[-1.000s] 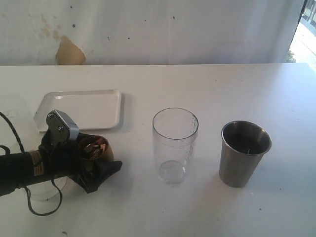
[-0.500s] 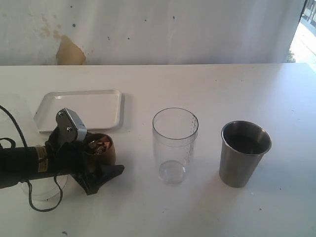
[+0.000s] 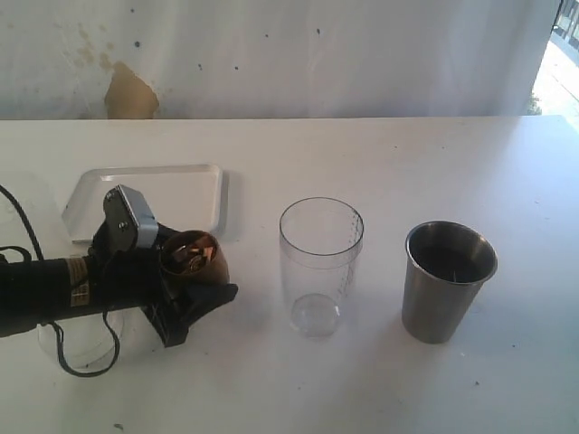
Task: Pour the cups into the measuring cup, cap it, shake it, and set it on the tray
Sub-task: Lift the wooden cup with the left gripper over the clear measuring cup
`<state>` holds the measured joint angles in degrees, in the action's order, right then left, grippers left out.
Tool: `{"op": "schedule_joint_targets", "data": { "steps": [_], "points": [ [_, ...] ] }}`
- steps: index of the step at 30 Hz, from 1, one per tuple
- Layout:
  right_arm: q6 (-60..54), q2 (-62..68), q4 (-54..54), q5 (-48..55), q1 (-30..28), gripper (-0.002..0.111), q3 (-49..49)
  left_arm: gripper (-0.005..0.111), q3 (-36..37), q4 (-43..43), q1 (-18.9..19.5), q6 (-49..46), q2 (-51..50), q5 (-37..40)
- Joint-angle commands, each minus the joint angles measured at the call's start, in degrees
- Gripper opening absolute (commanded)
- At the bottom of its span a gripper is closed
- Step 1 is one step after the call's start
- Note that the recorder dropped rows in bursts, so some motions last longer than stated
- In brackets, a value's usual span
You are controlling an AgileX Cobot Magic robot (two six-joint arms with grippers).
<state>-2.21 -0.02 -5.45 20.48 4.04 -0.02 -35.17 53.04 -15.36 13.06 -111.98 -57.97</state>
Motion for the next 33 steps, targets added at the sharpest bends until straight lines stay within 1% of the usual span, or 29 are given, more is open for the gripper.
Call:
{"op": "schedule_joint_targets", "data": {
  "steps": [1, 3, 6, 7, 8, 10, 12, 13, 16, 22, 25, 30, 33],
  "points": [
    [-0.5, 0.02, -0.42, -0.32, -0.11, 0.0, 0.02, 0.0, -0.29, -1.72, -0.12, 2.31, 3.5, -3.66],
    [-0.5, 0.02, -0.42, -0.32, -0.11, 0.0, 0.02, 0.0, -0.73, -3.39, -0.12, 4.7, 4.93, -1.76],
    [-0.5, 0.02, -0.42, -0.32, -0.11, 0.0, 0.02, 0.0, -4.23, -1.35, -0.12, 10.26, 6.56, 2.29],
    [-0.5, 0.02, -0.42, -0.32, -0.11, 0.0, 0.02, 0.0, -5.88, -0.4, -0.12, 12.19, 6.82, 3.01],
    [-0.5, 0.02, -0.42, -0.44, -0.11, 0.0, 0.02, 0.0, -9.24, 1.21, -0.12, 15.31, 6.94, 3.69],
    [-0.5, 0.02, -0.42, -0.44, -0.11, 0.0, 0.02, 0.0, -13.06, 2.47, -0.17, 18.38, 6.94, 4.87],
    [-0.5, 0.02, -0.42, -0.44, -0.11, 0.0, 0.02, 0.0, -17.25, 4.27, -0.78, 22.37, 6.94, 8.47],
    [-0.5, 0.02, -0.42, -0.44, -0.11, 0.0, 0.02, 0.0, -19.54, 5.49, -1.44, 24.12, 6.94, 11.76],
    [-0.5, 0.02, -0.42, -0.44, -0.11, 0.0, 0.02, 0.0, -25.6, 8.66, -3.78, 24.84, 6.79, 17.02],
    [-0.5, 0.02, -0.42, -0.44, -0.11, 0.0, 0.02, 0.0, -33.3, 11.08, -8.78, 24.46, 4.47, 21.33],
    [-0.5, 0.02, -0.42, -0.44, -0.11, 0.0, 0.02, 0.0, -35.42, 14.98, -10.4, 24.14, 2.76, 21.96],
    [-0.5, 0.02, -0.42, -0.44, -0.11, 0.0, 0.02, 0.0, -37.35, 17.49, -12.74, 23.85, 1.68, 24.06],
    [-0.5, 0.02, -0.42, -0.44, -0.11, 0.0, 0.02, 0.0, -37.55, 18.59, -13.42, 19.18, 1.56, 24.6]
  ]
}}
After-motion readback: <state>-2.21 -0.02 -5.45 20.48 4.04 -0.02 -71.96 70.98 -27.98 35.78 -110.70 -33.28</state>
